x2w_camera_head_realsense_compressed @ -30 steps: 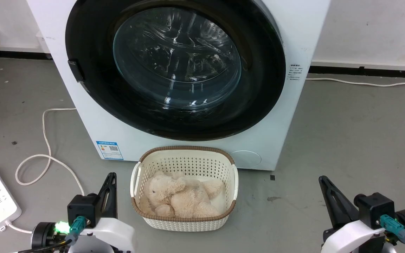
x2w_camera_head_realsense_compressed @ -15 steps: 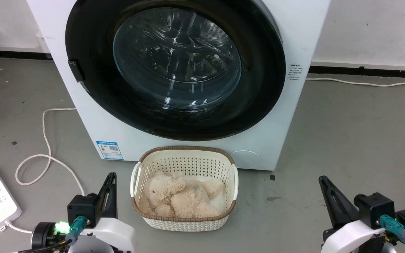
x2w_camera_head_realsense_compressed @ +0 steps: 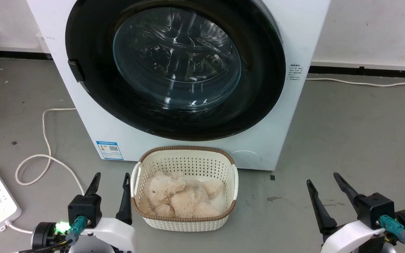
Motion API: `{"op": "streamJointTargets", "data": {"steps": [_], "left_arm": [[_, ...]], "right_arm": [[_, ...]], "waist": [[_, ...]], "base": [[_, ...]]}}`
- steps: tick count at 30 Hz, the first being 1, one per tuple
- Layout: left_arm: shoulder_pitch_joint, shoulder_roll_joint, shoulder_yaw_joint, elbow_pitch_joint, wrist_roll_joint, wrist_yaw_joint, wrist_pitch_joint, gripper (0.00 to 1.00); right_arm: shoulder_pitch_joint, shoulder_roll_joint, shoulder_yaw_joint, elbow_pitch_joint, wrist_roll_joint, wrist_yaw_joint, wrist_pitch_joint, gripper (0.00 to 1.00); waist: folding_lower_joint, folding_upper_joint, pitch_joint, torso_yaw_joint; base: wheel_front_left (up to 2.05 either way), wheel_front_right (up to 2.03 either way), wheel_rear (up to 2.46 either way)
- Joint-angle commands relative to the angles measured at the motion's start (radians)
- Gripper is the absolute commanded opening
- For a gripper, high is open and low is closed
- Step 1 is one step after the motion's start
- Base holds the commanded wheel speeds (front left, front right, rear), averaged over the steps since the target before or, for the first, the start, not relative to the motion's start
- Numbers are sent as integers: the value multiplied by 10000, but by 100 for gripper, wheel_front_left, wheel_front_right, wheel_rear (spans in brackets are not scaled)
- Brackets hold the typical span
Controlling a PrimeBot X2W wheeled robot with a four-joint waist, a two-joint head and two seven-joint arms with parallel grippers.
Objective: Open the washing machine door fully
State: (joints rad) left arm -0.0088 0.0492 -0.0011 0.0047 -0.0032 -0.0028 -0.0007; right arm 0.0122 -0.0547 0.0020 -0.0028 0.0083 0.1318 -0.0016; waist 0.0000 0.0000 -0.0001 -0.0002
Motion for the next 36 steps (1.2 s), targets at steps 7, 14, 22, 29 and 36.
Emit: {"op": "streamJointTargets", "data": {"steps": [7,14,22,29,36], "left_arm": [[12,1,-142,32,-43,65,-214,100],[-51,1,-268,15,-72,120,-361,100],[-302,2,-492,-44,-128,217,-569,100],[-488,3,-645,-114,-176,310,-716,100],[-621,3,-761,-182,-218,395,-862,100]], "right_arm": [[48,4,-80,-45,81,-1,-208,100],[19,6,-139,-150,83,-2,-354,100],[-227,-86,-217,-299,22,-2,-563,100],[-646,-341,-267,-361,202,-3,-616,80],[-1267,-657,-288,-387,779,-4,-470,0]], "waist": [[0,0,55,6],[0,0,254,47],[0,0,762,176],[0,0,1151,264],[0,0,1462,376]], "base": [[0,0,0],[0,0,0],[0,0,0],[0,0,0],[0,0,0]]}}
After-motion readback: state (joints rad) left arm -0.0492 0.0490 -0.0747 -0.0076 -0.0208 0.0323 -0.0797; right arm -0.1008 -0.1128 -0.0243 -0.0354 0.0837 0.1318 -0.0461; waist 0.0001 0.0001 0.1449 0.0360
